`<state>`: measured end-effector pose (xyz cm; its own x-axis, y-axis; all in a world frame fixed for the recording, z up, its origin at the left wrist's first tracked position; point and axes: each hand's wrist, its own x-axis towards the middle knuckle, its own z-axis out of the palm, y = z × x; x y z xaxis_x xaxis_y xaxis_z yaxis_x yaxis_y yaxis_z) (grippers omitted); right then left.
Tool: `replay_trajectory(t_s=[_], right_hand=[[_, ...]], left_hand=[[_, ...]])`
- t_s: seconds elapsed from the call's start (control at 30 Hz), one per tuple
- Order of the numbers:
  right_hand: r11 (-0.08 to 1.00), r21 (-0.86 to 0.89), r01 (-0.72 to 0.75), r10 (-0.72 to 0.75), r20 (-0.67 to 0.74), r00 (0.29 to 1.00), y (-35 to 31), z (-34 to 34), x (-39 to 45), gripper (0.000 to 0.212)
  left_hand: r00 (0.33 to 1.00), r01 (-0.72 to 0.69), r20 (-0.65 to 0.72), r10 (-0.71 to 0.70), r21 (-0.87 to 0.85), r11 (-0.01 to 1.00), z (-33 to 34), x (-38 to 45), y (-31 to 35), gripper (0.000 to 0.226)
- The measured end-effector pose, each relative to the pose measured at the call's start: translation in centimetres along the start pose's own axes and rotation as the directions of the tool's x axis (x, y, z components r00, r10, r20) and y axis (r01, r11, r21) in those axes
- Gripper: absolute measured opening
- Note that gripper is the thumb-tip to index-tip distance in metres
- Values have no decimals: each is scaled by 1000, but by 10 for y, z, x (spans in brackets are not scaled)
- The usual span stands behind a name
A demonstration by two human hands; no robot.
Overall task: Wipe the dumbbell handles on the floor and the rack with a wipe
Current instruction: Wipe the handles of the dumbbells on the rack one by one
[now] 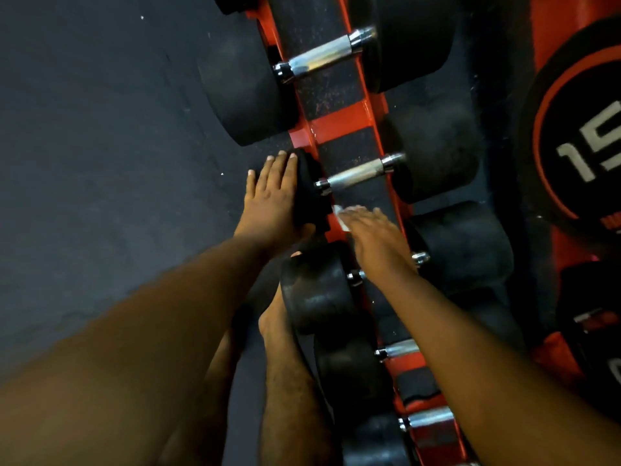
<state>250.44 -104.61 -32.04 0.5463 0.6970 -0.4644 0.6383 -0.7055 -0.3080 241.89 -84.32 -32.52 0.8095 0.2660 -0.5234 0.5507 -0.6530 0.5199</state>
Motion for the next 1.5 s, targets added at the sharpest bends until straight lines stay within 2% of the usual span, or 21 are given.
replay_trajectory(t_s=[0.07, 0.13, 0.17, 0.23, 0.3, 0.4, 0.47, 0.57, 0.67, 0.77, 0.83, 0.9, 0.97, 1.07, 1.13, 1.23, 1.3, 1.37, 1.43, 1.5], right_hand=[[999, -36, -39, 36, -83, 996, 10, 2, -34, 51], [994, -99, -39, 29, -95, 995, 16, 12, -64, 52], [990, -138, -27, 21, -47, 999, 15, 20, -74, 53], [972, -233, 6, 31, 154, 988, 13, 38, -89, 57], [941, -336, 43, 86, 361, 928, 12, 49, -92, 62], [898, -427, 105, 98, 427, 899, 11, 47, -64, 52], [901, -415, 127, 84, 453, 888, 14, 44, -48, 42], [903, -419, 99, 80, 389, 918, 21, 49, -72, 57], [838, -523, 158, 36, 341, 940, 30, 54, -116, 70], [854, -508, 113, 34, 270, 962, 30, 59, -91, 57], [878, -471, 85, 68, 299, 952, 22, 59, -62, 41], [890, -445, 97, 56, 318, 947, 21, 56, -57, 39], [887, -441, 137, 7, 310, 951, 35, 53, -77, 52], [784, -592, 186, 1, 300, 954, 51, 51, -112, 70], [807, -572, 148, 56, 323, 945, 43, 49, -99, 60], [863, -495, 101, 84, 339, 937, 26, 46, -48, 32], [872, -479, 100, 101, 376, 921, 25, 43, -39, 28], [878, -463, 122, 66, 369, 927, 39, 45, -61, 41], [819, -550, 164, 26, 321, 947, 52, 47, -97, 64], [779, -609, 149, 57, 304, 951, 56, 45, -105, 67]], left_hand=[[994, -69, -80, 68, -7, 998, 18, -31, 3, 112], [985, -162, -66, 160, -16, 987, 41, -66, 11, 108], [982, -189, -17, 189, -16, 982, 53, -81, 14, 109], [967, -176, 179, 181, -46, 983, 74, -102, 24, 118], [932, -102, 344, 111, -44, 994, 92, -111, 34, 125], [937, -16, 347, 30, -41, 999, 108, -105, 48, 135], [946, 50, 323, -33, -44, 998, 110, -95, 54, 142], [944, 88, 322, -66, -55, 995, 109, -83, 53, 149], [947, 92, 314, -68, -61, 994, 113, -83, 49, 151], [955, 88, 291, -66, -63, 994, 116, -83, 46, 151], [956, 83, 288, -62, -60, 995, 116, -83, 46, 151], [954, 84, 292, -63, -60, 995, 114, -84, 45, 151], [954, 87, 293, -64, -67, 994, 114, -84, 46, 151], [959, 92, 275, -67, -79, 993, 115, -85, 46, 150], [959, 87, 275, -62, -78, 993, 115, -85, 45, 149], [958, 84, 281, -59, -78, 993, 113, -86, 45, 150], [955, 80, 293, -53, -80, 994, 112, -85, 45, 150], [955, 82, 291, -55, -81, 993, 112, -86, 45, 150], [954, 85, 293, -56, -86, 993, 113, -87, 45, 149], [955, 87, 291, -58, -87, 992, 114, -87, 44, 149]])
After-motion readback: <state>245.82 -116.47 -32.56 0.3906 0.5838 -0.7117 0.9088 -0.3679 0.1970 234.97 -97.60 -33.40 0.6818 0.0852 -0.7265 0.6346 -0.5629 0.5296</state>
